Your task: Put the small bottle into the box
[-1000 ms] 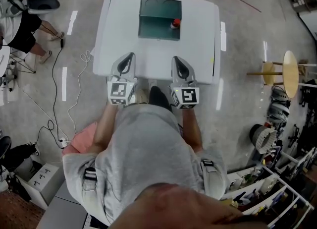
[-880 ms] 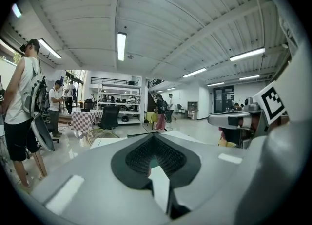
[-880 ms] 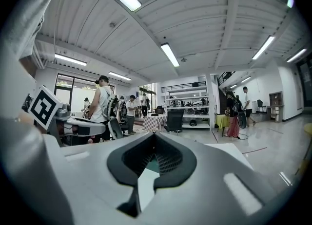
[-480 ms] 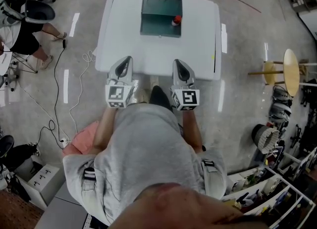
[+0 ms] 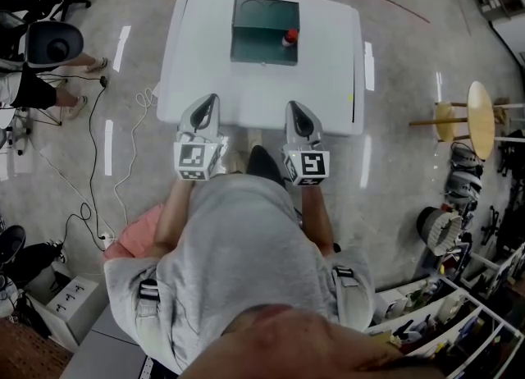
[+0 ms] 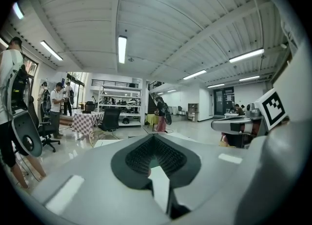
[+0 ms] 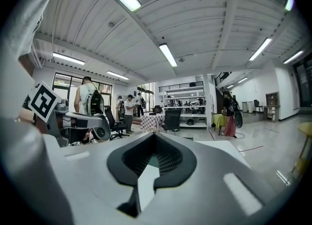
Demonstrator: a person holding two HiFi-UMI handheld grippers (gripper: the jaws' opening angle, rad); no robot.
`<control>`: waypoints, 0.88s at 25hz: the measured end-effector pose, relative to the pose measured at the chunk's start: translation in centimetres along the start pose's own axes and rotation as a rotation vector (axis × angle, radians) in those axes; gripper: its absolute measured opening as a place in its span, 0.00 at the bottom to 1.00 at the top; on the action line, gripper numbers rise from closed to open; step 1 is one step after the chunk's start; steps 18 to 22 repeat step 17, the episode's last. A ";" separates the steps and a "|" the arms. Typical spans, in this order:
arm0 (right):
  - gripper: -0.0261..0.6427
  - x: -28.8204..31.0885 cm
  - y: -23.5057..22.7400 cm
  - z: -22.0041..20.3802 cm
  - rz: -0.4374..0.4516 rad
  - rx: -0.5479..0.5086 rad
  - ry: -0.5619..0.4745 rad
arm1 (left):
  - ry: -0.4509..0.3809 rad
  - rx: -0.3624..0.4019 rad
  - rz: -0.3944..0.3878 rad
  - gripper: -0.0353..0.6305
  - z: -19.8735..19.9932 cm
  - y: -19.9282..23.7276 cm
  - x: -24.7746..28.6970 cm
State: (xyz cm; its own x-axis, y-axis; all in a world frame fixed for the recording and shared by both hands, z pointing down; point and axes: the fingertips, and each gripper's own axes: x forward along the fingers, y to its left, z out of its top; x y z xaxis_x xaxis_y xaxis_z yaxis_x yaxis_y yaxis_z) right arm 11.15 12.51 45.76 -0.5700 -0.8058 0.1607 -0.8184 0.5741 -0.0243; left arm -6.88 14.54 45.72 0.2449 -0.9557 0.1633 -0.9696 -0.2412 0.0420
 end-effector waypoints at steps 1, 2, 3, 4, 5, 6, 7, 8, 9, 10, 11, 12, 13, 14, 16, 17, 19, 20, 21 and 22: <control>0.04 0.0 -0.1 0.0 -0.001 0.000 0.002 | -0.002 0.000 -0.001 0.07 0.0 0.0 0.0; 0.04 0.0 -0.2 0.0 -0.003 0.000 0.003 | -0.003 0.000 -0.001 0.07 0.1 0.0 0.1; 0.04 0.1 -0.3 -0.1 -0.004 -0.001 0.003 | -0.005 0.000 -0.001 0.07 0.1 0.0 0.3; 0.04 0.2 -0.5 -0.2 -0.006 -0.002 0.002 | -0.006 0.001 -0.001 0.07 0.1 0.0 0.4; 0.04 0.2 -0.6 -0.2 -0.007 -0.002 0.001 | -0.007 0.001 -0.002 0.07 0.1 0.0 0.5; 0.04 0.2 -0.7 -0.2 -0.008 -0.003 0.000 | -0.007 0.001 -0.002 0.07 0.2 0.1 0.5; 0.04 0.3 -0.7 -0.2 -0.009 -0.003 0.001 | -0.007 0.000 -0.002 0.07 0.2 0.1 0.5; 0.04 0.3 -0.8 -0.2 -0.011 -0.005 0.003 | -0.007 -0.001 -0.003 0.07 0.3 0.2 0.5; 0.04 0.4 -0.8 -0.2 -0.012 -0.008 0.005 | -0.007 -0.002 -0.002 0.07 0.3 0.3 0.5; 0.04 0.5 -0.8 -0.2 -0.012 -0.010 0.006 | -0.007 -0.003 -0.002 0.07 0.2 0.4 0.6; 0.04 0.7 -0.9 -0.3 -0.011 -0.012 0.007 | -0.006 -0.002 -0.001 0.07 0.2 0.6 0.7; 0.04 0.8 -0.9 -0.3 -0.009 -0.015 0.006 | -0.005 -0.001 0.000 0.07 0.2 0.7 0.9; 0.04 0.9 -0.9 -0.2 -0.008 -0.017 0.006 | -0.004 0.000 0.000 0.07 0.2 0.8 1.0; 0.04 1.0 -0.9 -0.1 -0.006 -0.019 0.005 | -0.003 0.001 0.000 0.07 0.3 0.9 1.0; 0.04 1.1 -0.9 0.1 -0.002 -0.019 0.004 | -0.002 0.001 -0.001 0.07 0.4 1.0 1.1; 0.04 1.1 -0.8 0.2 0.000 -0.019 0.003 | -0.002 0.001 -0.002 0.07 0.5 1.0 1.1; 0.04 1.1 -0.8 0.2 0.000 -0.019 0.003 | -0.002 0.001 -0.002 0.07 0.5 1.0 1.1; 0.04 1.1 -0.8 0.2 0.000 -0.019 0.003 | -0.002 0.001 -0.002 0.07 0.5 1.0 1.1; 0.04 1.1 -0.8 0.2 0.000 -0.019 0.003 | -0.002 0.001 -0.002 0.07 0.5 1.0 1.1; 0.04 1.1 -0.8 0.2 0.000 -0.019 0.003 | -0.002 0.001 -0.002 0.07 0.5 1.0 1.1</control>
